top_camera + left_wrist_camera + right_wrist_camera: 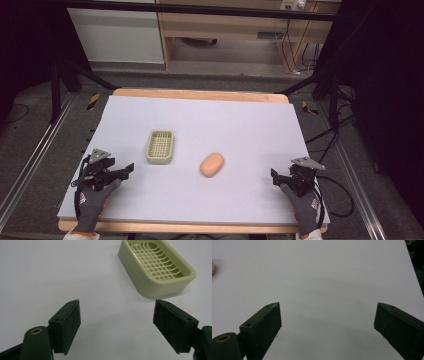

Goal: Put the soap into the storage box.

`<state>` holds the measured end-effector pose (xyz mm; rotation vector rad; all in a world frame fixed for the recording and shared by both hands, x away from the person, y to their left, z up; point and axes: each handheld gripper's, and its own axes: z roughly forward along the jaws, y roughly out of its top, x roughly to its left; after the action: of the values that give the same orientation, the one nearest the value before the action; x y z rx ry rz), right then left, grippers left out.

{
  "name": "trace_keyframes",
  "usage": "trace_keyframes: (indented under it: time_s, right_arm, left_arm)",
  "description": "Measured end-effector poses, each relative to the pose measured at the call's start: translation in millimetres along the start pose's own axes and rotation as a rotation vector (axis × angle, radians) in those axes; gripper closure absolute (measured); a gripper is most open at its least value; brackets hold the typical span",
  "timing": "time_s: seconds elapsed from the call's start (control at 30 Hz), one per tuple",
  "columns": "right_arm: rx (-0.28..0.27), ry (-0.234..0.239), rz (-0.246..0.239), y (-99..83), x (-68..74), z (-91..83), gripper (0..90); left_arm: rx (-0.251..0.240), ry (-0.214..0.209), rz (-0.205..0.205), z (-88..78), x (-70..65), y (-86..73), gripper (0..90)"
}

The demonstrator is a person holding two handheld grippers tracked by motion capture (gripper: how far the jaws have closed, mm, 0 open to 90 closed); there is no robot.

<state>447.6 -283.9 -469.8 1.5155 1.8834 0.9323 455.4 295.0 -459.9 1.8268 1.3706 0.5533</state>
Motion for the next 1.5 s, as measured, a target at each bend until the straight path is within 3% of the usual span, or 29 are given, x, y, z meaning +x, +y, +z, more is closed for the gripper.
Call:
trace_keyframes:
  time_s: [0.6,1.1,1.5]
  right_arm:
    - [0.038,-0.005,-0.004,-3.7,4.4,3.5,8.6]
    - [0.034,-0.012,0.000,-4.5,3.6,2.1,8.6]
    - [0.031,-0.016,0.005,-4.9,5.4,0.1,8.3]
  left_arm:
    - [-0.015,-0.082,0.058,-4.5,-37.7,14.5,24.0]
    - [-0.055,-0.129,0.038,-12.7,-47.7,37.5,24.5]
    - [-0.059,-0.163,0.075,-3.8,-69.5,54.8,24.6]
